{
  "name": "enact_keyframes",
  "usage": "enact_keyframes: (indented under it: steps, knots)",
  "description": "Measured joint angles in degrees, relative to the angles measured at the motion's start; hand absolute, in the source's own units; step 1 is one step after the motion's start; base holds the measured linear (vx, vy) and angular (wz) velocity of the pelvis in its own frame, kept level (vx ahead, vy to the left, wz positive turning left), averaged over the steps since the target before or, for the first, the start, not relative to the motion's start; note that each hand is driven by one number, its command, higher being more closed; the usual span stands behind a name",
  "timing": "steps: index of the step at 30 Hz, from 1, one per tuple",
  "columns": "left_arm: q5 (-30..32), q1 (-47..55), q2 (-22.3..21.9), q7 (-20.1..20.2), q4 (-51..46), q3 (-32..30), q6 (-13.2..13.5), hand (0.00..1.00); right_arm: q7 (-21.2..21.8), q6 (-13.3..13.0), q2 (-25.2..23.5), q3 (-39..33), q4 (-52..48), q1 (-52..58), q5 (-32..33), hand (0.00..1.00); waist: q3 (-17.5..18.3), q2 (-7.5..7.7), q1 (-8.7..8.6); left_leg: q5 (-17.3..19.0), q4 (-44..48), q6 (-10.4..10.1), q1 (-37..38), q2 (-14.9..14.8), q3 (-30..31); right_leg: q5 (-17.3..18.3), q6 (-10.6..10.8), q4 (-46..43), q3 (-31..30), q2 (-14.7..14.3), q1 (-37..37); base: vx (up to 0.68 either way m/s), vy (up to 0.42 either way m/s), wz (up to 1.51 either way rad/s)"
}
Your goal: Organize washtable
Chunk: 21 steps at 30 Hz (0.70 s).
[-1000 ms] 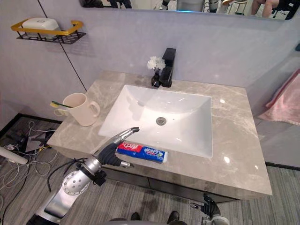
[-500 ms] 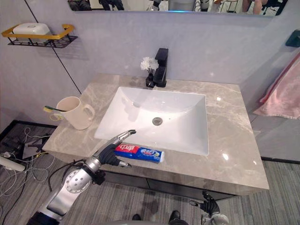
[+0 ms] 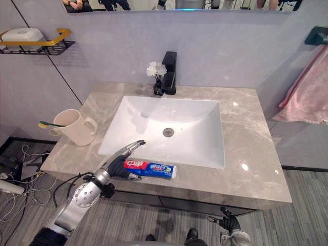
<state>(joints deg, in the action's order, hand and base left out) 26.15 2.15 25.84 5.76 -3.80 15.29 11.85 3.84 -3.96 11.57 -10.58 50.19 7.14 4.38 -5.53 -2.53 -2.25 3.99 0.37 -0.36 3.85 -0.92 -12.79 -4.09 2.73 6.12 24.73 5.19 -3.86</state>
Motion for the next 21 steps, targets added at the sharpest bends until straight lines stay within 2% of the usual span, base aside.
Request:
enact_keyframes:
  steps: [8, 9, 15, 21]
  knots:
    - [3.9, 0.0, 0.0, -0.8, 3.2, -1.8, -0.1, 0.0, 0.1, 0.0, 0.0, 0.0, 0.0, -0.5, -0.5, 0.0, -0.7, 0.18, 0.01, 0.0, -0.1, 0.0, 0.1, 0.0, -0.3, 0.0, 0.0, 0.0, -0.4, 0.0, 0.1, 0.0, 0.003, 0.0]
    - [4.3, 0.0, 0.0, -0.9, 3.2, -2.0, -0.1, 1.0, 0.1, 0.0, 0.0, 0.0, -0.1, -0.6, -0.5, 0.0, -0.9, 0.22, 0.02, 0.0, -0.1, 0.0, 0.2, -0.1, -0.4, 0.0, 0.0, 0.0, -0.5, -0.1, 0.1, 0.01, 0.023, -0.04]
    - [6.2, 0.0, 0.6, -0.9, 3.4, -2.0, 1.0, 1.0, 0.1, 0.0, 0.1, 0.0, -0.1, -0.6, -0.5, 0.0, -1.0, 0.31, 0.03, 0.0, -0.4, 0.0, 0.6, -0.1, -1.0, 0.0, 0.0, 0.0, -1.1, -0.1, 0.1, 0.02, 0.026, -0.05]
    - [6.1, -3.3, 0.9, -1.2, 5.5, -2.0, 0.8, 1.0, 0.2, 0.0, 0.2, 0.3, -1.3, -0.6, -0.5, 0.0, -1.1, 0.38, -0.62, 0.0, -0.4, 0.0, 0.7, -0.1, -1.3, 0.0, 0.1, 0.0, -1.3, -0.1, 0.2, 0.0, 0.009, -0.02]
